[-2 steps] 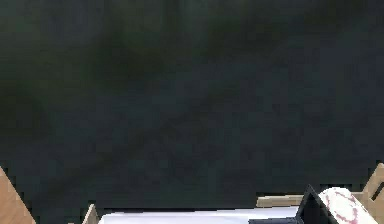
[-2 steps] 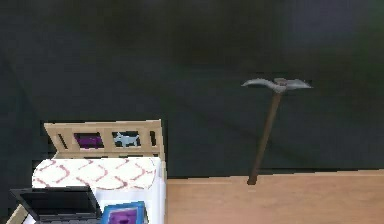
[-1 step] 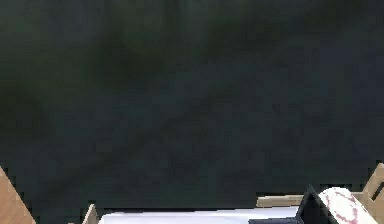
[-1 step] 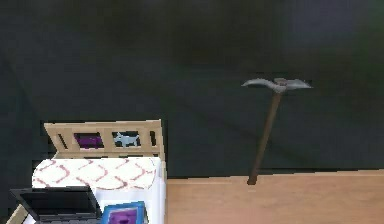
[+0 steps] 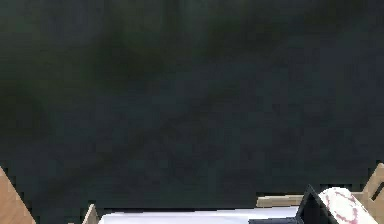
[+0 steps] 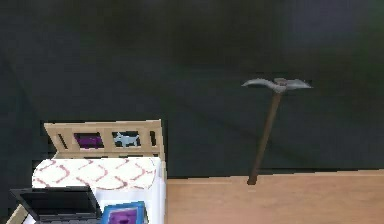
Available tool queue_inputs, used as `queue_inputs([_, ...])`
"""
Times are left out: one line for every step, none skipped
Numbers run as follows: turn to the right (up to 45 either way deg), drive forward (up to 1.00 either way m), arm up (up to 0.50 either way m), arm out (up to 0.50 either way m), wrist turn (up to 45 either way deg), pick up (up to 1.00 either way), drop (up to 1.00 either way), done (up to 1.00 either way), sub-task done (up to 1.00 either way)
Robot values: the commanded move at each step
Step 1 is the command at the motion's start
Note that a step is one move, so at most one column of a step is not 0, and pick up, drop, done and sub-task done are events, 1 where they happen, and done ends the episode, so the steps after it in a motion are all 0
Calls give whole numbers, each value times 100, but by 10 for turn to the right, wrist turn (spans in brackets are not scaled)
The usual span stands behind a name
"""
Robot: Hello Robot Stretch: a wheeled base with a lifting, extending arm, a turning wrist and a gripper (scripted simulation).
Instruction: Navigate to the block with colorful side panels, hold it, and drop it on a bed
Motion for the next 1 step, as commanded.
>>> queue_inputs([0, 0, 0, 0, 0, 0, 0, 100, 0])
